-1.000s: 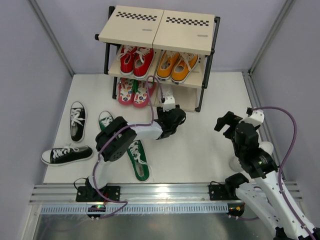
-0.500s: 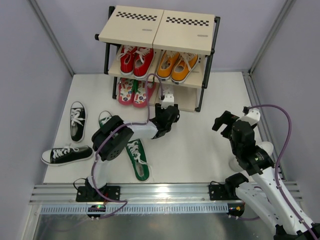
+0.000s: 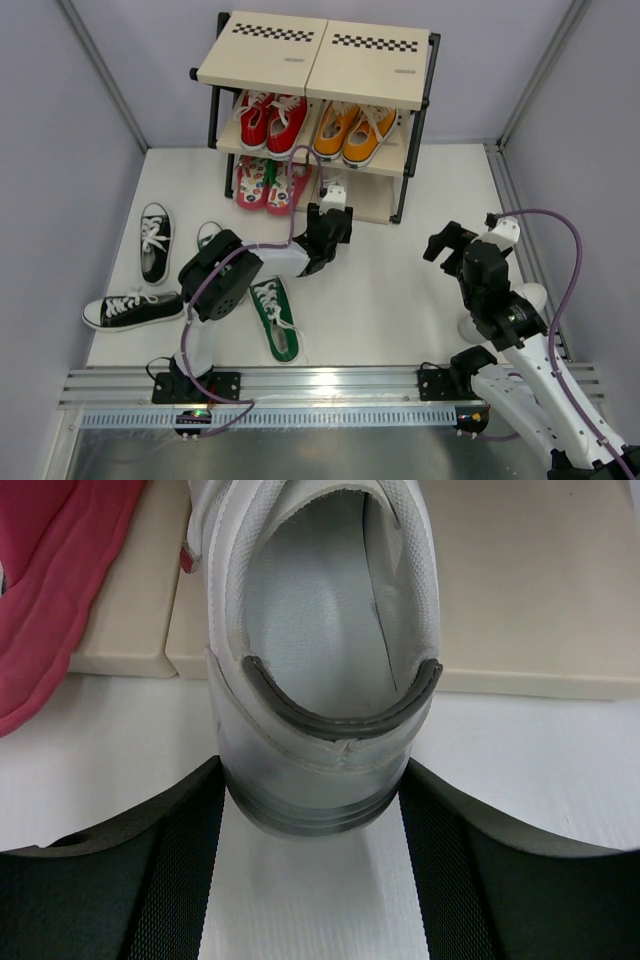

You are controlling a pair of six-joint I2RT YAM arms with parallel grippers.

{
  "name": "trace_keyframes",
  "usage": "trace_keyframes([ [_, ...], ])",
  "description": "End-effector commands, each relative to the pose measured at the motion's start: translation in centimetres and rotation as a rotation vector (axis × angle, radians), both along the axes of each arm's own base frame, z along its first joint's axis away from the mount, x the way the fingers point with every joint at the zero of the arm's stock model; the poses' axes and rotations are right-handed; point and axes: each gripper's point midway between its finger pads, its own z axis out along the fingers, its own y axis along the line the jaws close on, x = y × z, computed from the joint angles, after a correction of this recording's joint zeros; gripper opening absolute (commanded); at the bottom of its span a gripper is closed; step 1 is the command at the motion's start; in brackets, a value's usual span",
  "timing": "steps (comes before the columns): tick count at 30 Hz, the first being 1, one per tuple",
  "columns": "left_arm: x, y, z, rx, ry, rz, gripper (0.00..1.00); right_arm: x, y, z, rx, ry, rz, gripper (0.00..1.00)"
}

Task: Place and organize the shoes onto the shoe shelf
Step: Adjust the shoe at the shoe shelf.

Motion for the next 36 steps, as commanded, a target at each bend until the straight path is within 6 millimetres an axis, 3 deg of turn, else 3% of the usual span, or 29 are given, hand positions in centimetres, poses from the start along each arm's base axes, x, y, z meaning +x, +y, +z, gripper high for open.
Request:
trace_keyframes([
  [1, 1.6, -0.5, 4.3, -0.1, -0.117, 0.016, 0.37, 0.7, 0.5, 0.2, 0.04, -0.027, -0.005, 1.0],
  [7, 1.8, -0.8, 4.2, -0.106, -0.11, 0.005, 0.39, 0.7, 0.6, 0.0, 0.047, -0.025, 0.002, 0.99],
  [16, 2.1, -0.2, 3.2, -0.155, -0.055, 0.048, 0.59, 0.6, 0.6, -0.1, 0.046, -0.024, 0.0, 0.99],
  [18, 2.0, -0.3, 2.6, -0.146, -0.043, 0.043, 0.6, 0.6, 0.5, -0.4, 0.042, -0.016, -0.002, 1.0],
  [28, 1.6, 0.4, 2.5, -0.119, -0.028, 0.029, 0.78, 0.6, 0.8, -0.6, 0.053, -0.011, 0.008, 0.99],
  [36, 1.6, 0.8, 3.0, -0.132, -0.061, 0.007, 0.76, 0.8, 1.2, -1.0, 0.065, -0.006, 0.019, 1.0],
])
